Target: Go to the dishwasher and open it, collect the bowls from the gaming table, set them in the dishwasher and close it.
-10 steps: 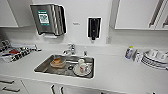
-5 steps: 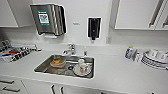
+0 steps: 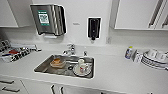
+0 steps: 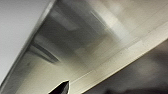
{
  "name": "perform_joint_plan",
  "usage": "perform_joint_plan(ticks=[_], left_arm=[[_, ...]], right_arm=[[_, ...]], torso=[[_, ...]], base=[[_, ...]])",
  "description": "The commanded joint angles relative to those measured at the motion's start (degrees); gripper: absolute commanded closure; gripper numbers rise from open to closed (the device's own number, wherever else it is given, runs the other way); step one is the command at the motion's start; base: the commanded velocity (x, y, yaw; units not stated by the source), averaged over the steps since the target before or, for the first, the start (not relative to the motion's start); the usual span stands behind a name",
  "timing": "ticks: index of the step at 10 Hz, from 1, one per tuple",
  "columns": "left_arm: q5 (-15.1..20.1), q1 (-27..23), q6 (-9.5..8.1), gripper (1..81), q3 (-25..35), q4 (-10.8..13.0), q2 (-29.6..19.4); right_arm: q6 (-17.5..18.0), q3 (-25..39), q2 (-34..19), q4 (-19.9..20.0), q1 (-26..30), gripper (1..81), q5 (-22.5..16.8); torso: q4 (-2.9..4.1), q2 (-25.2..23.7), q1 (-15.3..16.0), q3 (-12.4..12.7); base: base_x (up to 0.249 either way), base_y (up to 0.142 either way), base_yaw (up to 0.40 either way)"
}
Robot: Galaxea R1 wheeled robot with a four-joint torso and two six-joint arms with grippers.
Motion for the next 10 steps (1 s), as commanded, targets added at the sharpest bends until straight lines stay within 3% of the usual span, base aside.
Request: perform_joint_plan(ticks=[1, 4, 10], left_arm=[[1.0, -5.3, 0.49, 1.0, 1.2, 0.1, -2.1], [1.0, -5.2, 0.49, 1.0, 0.6, 0.0, -1.4], [1.0, -5.0, 0.49, 1.0, 0.3, -0.2, -1.0]], right_arm=[[-0.9, -0.8, -0.3, -0.6, -0.8, 1.0, -5.2], [-2.6, -0.8, -1.8, -1.7, -4.0, 1.0, -4.4], [-5.5, 0.2, -5.2, -1.4, -4.7, 1.0, -4.6]], torso=[[0.00, 0.0, 0.0, 0.0], [0.00, 0.0, 0.0, 0.0], [0.00, 0.0, 0.0, 0.1]], base=[[0.000, 0.000, 0.000], [0.000, 0.000, 0.000], [0.000, 0.000, 0.000]])
